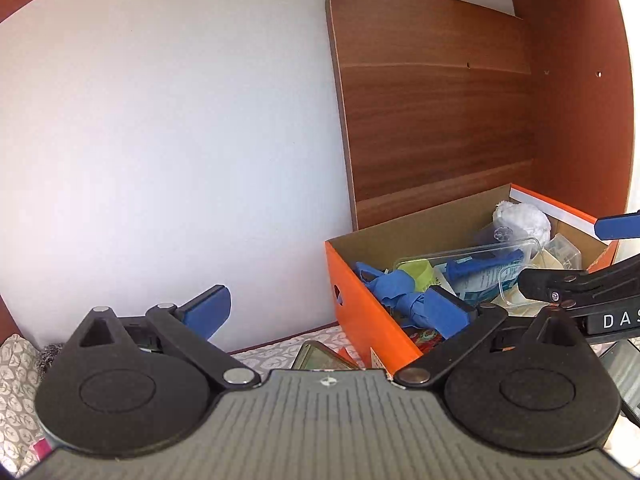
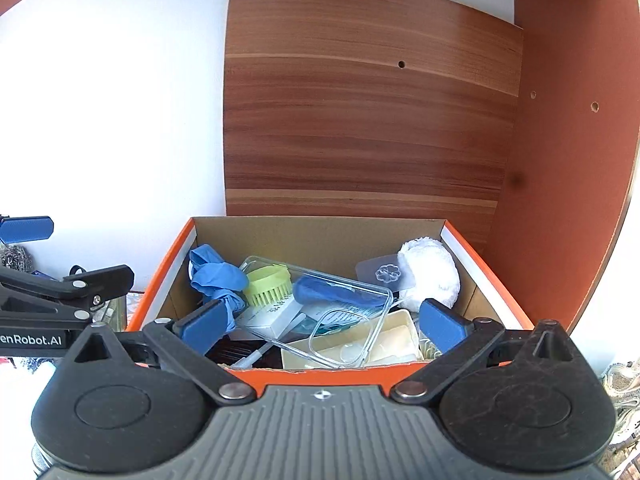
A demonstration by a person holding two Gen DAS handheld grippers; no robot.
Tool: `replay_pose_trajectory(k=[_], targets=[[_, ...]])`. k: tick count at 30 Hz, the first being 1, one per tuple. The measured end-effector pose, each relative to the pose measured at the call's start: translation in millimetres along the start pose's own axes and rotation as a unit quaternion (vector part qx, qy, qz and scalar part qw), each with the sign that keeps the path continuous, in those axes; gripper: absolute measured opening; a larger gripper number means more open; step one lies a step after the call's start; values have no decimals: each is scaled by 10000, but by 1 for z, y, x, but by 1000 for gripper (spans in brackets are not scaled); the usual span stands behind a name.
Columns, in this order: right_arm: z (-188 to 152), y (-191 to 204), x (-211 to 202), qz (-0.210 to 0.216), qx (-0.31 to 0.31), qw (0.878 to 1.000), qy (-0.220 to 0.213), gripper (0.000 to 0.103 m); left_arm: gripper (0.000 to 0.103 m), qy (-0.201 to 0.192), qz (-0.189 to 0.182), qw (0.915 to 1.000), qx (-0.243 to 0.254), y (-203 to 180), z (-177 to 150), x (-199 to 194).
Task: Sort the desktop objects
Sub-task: 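Move both tools back toward the items on the bed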
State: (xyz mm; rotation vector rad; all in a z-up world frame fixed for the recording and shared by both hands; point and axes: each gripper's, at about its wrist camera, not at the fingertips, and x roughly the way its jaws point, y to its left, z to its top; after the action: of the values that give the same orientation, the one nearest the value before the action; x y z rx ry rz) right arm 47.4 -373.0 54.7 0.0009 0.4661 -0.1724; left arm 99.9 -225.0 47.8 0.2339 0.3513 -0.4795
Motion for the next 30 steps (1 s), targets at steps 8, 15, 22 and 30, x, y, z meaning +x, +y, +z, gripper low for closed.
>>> replay_pose_trajectory(k=[8,15,22,30], targets=[[-8,41,-37,596,17,9979,-234,103,103,-92,56,9995,-293,42,-21,-50],[-22,87,-63,873,-501,9940,-428,103,103,-11,284,9984,-488,83,-53,-84],[-45,123,-84,1465,-597,9857,-577,103,103,163,555,9970,-511,111,-92,-113],[-87,164,-72,1635,-1333,9774,-98,103,103,709,482,9946,-589,109,-140,-123]])
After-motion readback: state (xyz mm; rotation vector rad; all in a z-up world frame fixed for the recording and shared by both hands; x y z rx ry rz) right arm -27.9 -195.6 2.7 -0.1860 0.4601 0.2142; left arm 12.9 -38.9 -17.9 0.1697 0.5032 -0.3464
